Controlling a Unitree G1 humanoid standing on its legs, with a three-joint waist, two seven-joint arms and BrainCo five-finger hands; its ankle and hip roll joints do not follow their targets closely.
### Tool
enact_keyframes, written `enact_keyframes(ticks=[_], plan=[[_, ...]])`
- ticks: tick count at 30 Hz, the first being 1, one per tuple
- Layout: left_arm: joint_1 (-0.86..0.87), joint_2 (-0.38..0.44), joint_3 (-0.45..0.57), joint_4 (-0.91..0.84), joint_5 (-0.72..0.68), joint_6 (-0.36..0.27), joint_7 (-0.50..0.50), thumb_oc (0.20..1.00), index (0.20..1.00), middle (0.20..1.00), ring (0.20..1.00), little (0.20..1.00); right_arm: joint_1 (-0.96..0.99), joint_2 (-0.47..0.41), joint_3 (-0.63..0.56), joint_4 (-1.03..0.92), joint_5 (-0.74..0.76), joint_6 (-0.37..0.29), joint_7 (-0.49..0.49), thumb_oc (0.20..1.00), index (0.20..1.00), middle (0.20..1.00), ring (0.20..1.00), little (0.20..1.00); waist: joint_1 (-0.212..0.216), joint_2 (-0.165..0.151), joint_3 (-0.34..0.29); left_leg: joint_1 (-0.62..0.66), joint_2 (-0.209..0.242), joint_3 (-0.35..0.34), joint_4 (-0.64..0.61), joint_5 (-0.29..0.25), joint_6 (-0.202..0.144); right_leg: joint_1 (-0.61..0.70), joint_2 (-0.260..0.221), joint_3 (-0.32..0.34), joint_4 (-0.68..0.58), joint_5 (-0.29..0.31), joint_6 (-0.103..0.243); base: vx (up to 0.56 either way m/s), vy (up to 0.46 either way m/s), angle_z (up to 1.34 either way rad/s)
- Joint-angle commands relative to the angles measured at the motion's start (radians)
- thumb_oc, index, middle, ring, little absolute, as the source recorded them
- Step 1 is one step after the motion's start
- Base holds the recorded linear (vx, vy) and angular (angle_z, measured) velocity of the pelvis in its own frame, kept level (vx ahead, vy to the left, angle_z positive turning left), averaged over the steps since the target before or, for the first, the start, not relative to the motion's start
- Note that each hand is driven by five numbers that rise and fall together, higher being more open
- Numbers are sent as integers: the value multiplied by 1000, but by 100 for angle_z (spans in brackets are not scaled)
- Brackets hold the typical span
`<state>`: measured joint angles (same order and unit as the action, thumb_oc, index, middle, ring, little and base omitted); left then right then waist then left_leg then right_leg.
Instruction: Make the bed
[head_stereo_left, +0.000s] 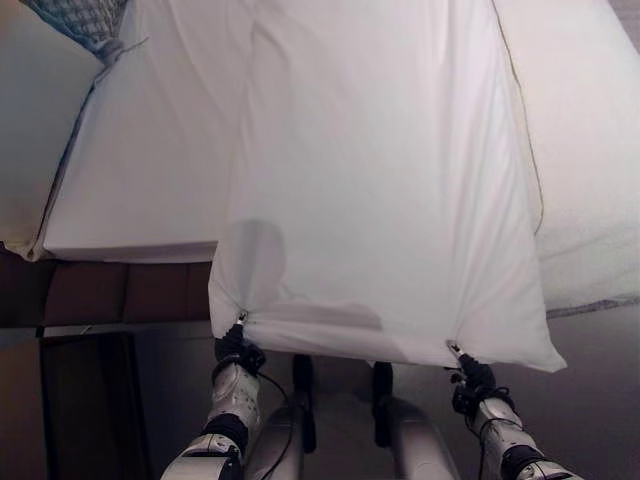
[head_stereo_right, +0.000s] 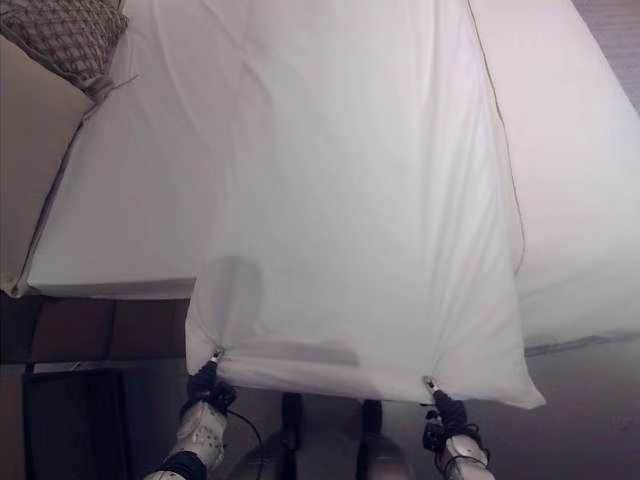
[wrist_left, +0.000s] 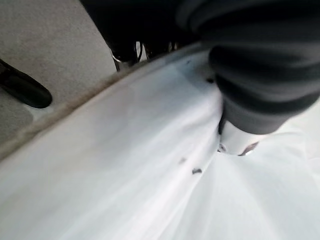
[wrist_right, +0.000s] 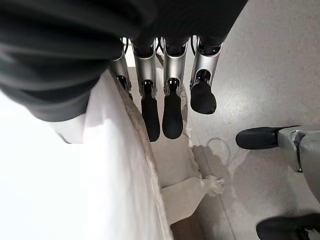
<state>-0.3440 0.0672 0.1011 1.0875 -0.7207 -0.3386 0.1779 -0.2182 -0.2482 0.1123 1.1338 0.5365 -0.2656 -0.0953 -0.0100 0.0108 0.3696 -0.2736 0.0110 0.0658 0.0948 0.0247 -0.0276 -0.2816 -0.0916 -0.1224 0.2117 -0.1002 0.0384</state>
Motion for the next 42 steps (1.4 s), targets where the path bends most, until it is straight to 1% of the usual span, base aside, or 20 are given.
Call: enact_keyframes(ticks=[1, 2, 3, 12, 15, 20, 22, 26, 27, 28, 29, 30, 31, 32, 34, 35, 36, 37, 39, 42], plan=[[224, 136, 136, 151, -23, 1, 93, 200, 200, 200, 200, 200, 139, -26, -18, 104, -24, 47, -50, 1000, 1000, 1000, 1000, 1000, 27, -37, -25, -76, -71, 19, 72, -51, 26, -64, -41, 17, -66, 159, 81, 0, 0, 0], [225, 135, 130, 152, -13, 8, 91, 711, 711, 711, 711, 711, 141, -25, 1, 107, -58, 53, -49, 1000, 1000, 1000, 1000, 1000, 28, -38, -24, -76, -71, 17, 72, -51, 26, -64, -41, 15, -67, 159, 80, 0, 0, 0], [228, 132, 113, 164, 9, 17, 91, 1000, 1000, 1000, 1000, 1000, 140, -24, 4, 116, -70, 58, -56, 1000, 1000, 1000, 1000, 1000, 29, -36, -23, -78, -72, 15, 73, -51, 26, -63, -41, 12, -66, 157, 81, 0, 0, 0], [288, 127, 53, 171, 98, 44, 55, 1000, 1000, 1000, 1000, 1000, 177, -21, 31, 118, -125, 68, -40, 1000, 1000, 1000, 1000, 1000, 30, -31, -24, -76, -72, 2, 41, -31, 22, -57, -40, 0, -89, 165, 80, 8, -18, 2], [315, 139, 2, 177, 207, 60, 35, 1000, 1000, 1000, 1000, 1000, 184, -22, 16, 113, -112, 60, -40, 1000, 1000, 1000, 1000, 1000, 31, -28, -22, -74, -73, -5, 29, -23, 22, -53, -40, -3, -100, 170, 80, 12, -17, 5], [322, 144, -13, 183, 232, 58, 37, 1000, 1000, 1000, 1000, 1000, 185, -25, 14, 102, -104, 54, -37, 1000, 1000, 1000, 1000, 1000, 30, -27, -27, -74, -73, -15, 21, -18, 21, -52, -39, -5, -100, 169, 79, 7, -17, 5], [324, 149, -78, 168, 323, 59, 29, 1000, 1000, 1000, 1000, 1000, 175, -27, 20, 83, -96, 45, -34, 1000, 1000, 1000, 1000, 1000, 30, -25, -28, -73, -74, -18, 23, -20, 21, -51, -38, -8, -98, 165, 79, 10, -24, 4], [325, 148, -101, 166, 347, 54, 30, 1000, 1000, 1000, 1000, 1000, 165, -24, 31, 62, -89, 37, -31, 1000, 1000, 1000, 1000, 1000, 30, -23, -32, -71, -75, -21, 20, -22, 22, -50, -40, -8, -101, 164, 80, 3, -3, 1], [321, 152, -139, 133, 395, 45, 38, 1000, 1000, 1000, 1000, 1000, 155, -24, 40, 40, -91, 31, -33, 1000, 1000, 1000, 1000, 1000, 30, -23, -35, -70, -75, -20, 17, -22, 21, -48, -40, -12, -102, 163, 81, 0, 0, 0], [321, 152, -139, 132, 395, 45, 38, 1000, 1000, 1000, 1000, 1000, 156, -24, 40, 40, -91, 31, -33, 1000, 1000, 1000, 1000, 1000, 30, -23, -35, -69, -75, -20, 17, -22, 21, -48, -40, -12, -102, 163, 81, 0, 0, 0], [318, 168, -190, 56, 446, 29, 46, 1000, 1000, 1000, 1000, 1000, 153, -28, 66, -38, -97, 16, -37, 1000, 1000, 1000, 1000, 1000, 30, -22, -32, -75, -75, -22, 24, -23, 21, -50, -39, -12, -100, 160, 80, 0, 0, 0], [318, 168, -190, 56, 446, 29, 46, 1000, 1000, 1000, 1000, 1000, 153, -28, 66, -38, -97, 16, -37, 1000, 1000, 1000, 1000, 1000, 30, -22, -32, -75, -75, -22, 24, -23, 21, -50, -39, -12, -100, 160, 80, 0, 0, 0], [290, 203, -246, 6, 511, 17, 57, 1000, 1000, 1000, 1000, 1000, 139, -18, 53, -117, 31, -27, -18, 1000, 1000, 1000, 1000, 1000, 27, -24, -26, -75, -74, -22, 28, -24, 20, -50, -38, -8, -96, 156, 79, 0, 0, 0], [290, 203, -246, 6, 511, 17, 57, 1000, 1000, 1000, 1000, 1000, 139, -18, 53, -117, 31, -27, -18, 1000, 1000, 1000, 1000, 1000, 27, -24, -28, -77, -74, -22, 28, -24, 20, -53, -38, -9, -96, 156, 79, 0, 0, 0], [266, 223, -283, -39, 529, -6, 53, 1000, 1000, 1000, 1000, 1000, 134, -27, 94, -213, 17, -40, 8, 1000, 1000, 1000, 1000, 1000, 26, -26, -24, -81, -74, -21, 29, -21, 19, -59, -37, -6, -90, 155, 78, -22, -1, 0], [239, 249, -323, -108, 520, -21, 26, 1000, 1000, 1000, 1000, 1000, 126, -44, 131, -312, 43, -60, 35, 1000, 1000, 1000, 1000, 1000, 23, -28, -17, -88, -74, -19, 31, -20, 17, -71, -34, -3, -83, 154, 78, -44, 1, -1], [220, 261, -350, -122, 519, -31, 3, 1000, 1000, 1000, 1000, 1000, 116, -51, 148, -341, 53, -62, 52, 1000, 1000, 1000, 1000, 1000, 21, -30, -14, -92, -72, -18, 33, -20, 17, -77, -34, -1, -80, 153, 77, -44, 1, -2], [220, 261, -350, -122, 519, -31, 3, 1000, 1000, 1000, 1000, 1000, 116, -51, 148, -341, 53, -62, 52, 1000, 1000, 1000, 1000, 1000, 21, -30, -14, -92, -72, -18, 34, -20, 17, -77, -34, -1, -79, 153, 77, -40, 5, 0], [150, 312, -481, -195, 600, -65, -70, 1000, 1000, 1000, 1000, 1000, 60, -92, 212, -395, 64, -69, 115, 1000, 1000, 1000, 1000, 1000, 18, -32, -3, -115, -72, -14, 59, -26, 17, -105, -34, 6, -57, 150, 75, -74, 15, 1], [76, 347, -562, -280, 557, -86, -147, 1000, 1000, 1000, 1000, 1000, -30, -123, 268, -388, 82, -61, 154, 1000, 1000, 1000, 1000, 1000, 17, -28, 12, -150, -75, -8, 92, -33, 18, -142, -35, 13, -27, 149, 73, -86, 23, -4]])
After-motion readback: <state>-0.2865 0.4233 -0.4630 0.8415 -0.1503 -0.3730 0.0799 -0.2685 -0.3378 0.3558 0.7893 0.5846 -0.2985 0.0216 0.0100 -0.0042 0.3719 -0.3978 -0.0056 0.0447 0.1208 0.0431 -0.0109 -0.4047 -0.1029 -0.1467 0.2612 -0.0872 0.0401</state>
